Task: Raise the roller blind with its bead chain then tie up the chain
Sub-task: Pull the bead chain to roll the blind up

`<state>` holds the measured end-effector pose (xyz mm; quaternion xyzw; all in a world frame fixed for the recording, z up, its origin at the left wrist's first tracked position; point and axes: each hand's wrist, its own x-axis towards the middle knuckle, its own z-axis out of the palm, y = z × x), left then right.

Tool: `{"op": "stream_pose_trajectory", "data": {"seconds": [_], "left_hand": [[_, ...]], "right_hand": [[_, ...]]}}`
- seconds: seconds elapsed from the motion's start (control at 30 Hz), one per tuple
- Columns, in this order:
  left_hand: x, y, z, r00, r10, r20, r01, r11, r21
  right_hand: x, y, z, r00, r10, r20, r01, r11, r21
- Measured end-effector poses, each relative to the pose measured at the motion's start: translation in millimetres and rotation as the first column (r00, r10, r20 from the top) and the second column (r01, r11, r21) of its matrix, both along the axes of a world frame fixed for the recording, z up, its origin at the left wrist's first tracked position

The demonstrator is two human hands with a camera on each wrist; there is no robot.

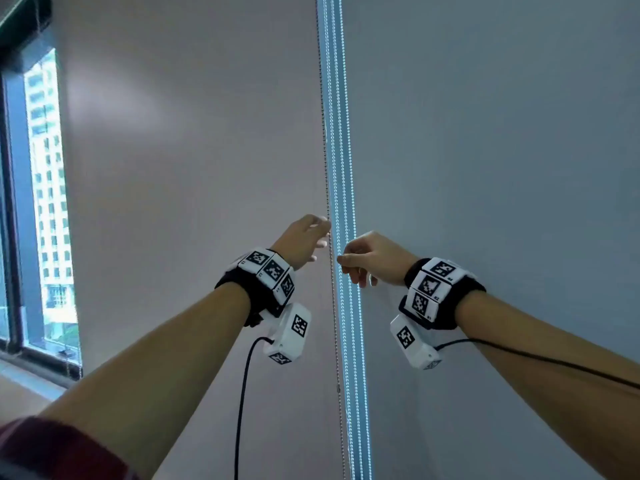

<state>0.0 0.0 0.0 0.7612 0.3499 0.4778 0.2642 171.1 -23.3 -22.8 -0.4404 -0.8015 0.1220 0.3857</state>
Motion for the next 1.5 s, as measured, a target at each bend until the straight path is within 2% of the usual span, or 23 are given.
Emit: {"op": "stream_pose_trajectory", "data": {"seconds": [0.13,0.2,0.27,0.33,0.4,0.5,0.6,0.67,0.73,0.77,0.83,0.9,0.93,0.97,1.0,1.03,1.1,1.23,1.33,1.4,1.5], "left_hand": [[13,2,9,0.994,-0.053,0.097,0.053,0.999,0.007],[18,3,9,0.972,-0.092,0.217,0.086,0.996,0.036],[20,5,6,0.938,-0.084,0.336,0.057,0.994,0.089],[25,1,-3,0.939,-0.058,0.338,0.009,0.989,0.145],[31,-7,-12,0.961,-0.06,0.27,0.002,0.978,0.208],[38,-19,-32,0.968,-0.099,0.231,0.046,0.974,0.223],[34,-16,-70,0.996,-0.027,0.08,0.001,0.951,0.31],[24,-15,-100,1.0,-0.019,0.018,0.013,0.964,0.264],[9,-13,-121,0.995,0.012,-0.099,0.016,0.96,0.278],[2,-13,-126,0.984,0.039,-0.172,0.013,0.956,0.292],[-6,-10,-125,0.949,0.09,-0.303,0.002,0.957,0.29],[-8,-12,-110,0.874,0.123,-0.47,-0.006,0.97,0.243],[-9,-12,-100,0.85,0.13,-0.51,-0.018,0.976,0.218],[-11,-12,-87,0.873,0.11,-0.476,-0.031,0.985,0.171],[-14,-14,-73,0.923,0.066,-0.38,-0.027,0.994,0.109],[-17,-14,-59,0.969,0.025,-0.247,-0.008,0.997,0.072],[-21,-13,-29,1.0,-0.027,0.003,0.027,0.998,0.063],[-11,-26,14,0.959,-0.166,0.229,0.149,0.985,0.088],[0,-35,39,0.883,-0.253,0.396,0.246,0.967,0.069],[4,-35,48,0.85,-0.239,0.469,0.234,0.97,0.069],[5,-30,40,0.875,-0.173,0.452,0.124,0.983,0.135]], "right_hand": [[7,3,-1,1.0,-0.01,0.007,0.01,1.0,0.029],[9,5,-1,1.0,0.001,-0.017,-0.001,1.0,0.018],[10,8,0,0.996,0.025,-0.081,-0.025,1.0,-0.006],[7,10,3,0.979,0.073,-0.189,-0.08,0.996,-0.026],[-1,13,11,0.922,0.132,-0.365,-0.152,0.988,-0.026],[-16,13,29,0.782,0.213,-0.585,-0.264,0.965,-0.002],[-32,4,50,0.692,0.282,-0.664,-0.34,0.94,0.045],[-40,-3,61,0.633,0.31,-0.71,-0.343,0.934,0.102],[-48,-6,66,0.589,0.327,-0.739,-0.334,0.931,0.146],[-52,-7,65,0.595,0.322,-0.736,-0.311,0.937,0.159],[-61,-9,55,0.672,0.289,-0.682,-0.223,0.957,0.186],[-69,-11,40,0.753,0.267,-0.601,-0.158,0.961,0.228],[-72,-12,32,0.778,0.264,-0.57,-0.145,0.958,0.246],[-74,-13,26,0.793,0.268,-0.547,-0.141,0.955,0.262],[-74,-11,19,0.815,0.261,-0.517,-0.122,0.95,0.287],[-74,-9,12,0.849,0.234,-0.474,-0.081,0.943,0.323],[-73,-4,-5,0.915,0.159,-0.37,-0.008,0.926,0.378],[-72,2,-45,0.929,0.164,-0.332,-0.06,0.952,0.302],[-73,-2,-73,0.938,0.165,-0.304,-0.104,0.973,0.208],[-74,-4,-93,0.955,0.164,-0.248,-0.127,0.979,0.16],[-66,-5,-112,0.977,0.171,-0.123,-0.169,0.985,0.027]]}}
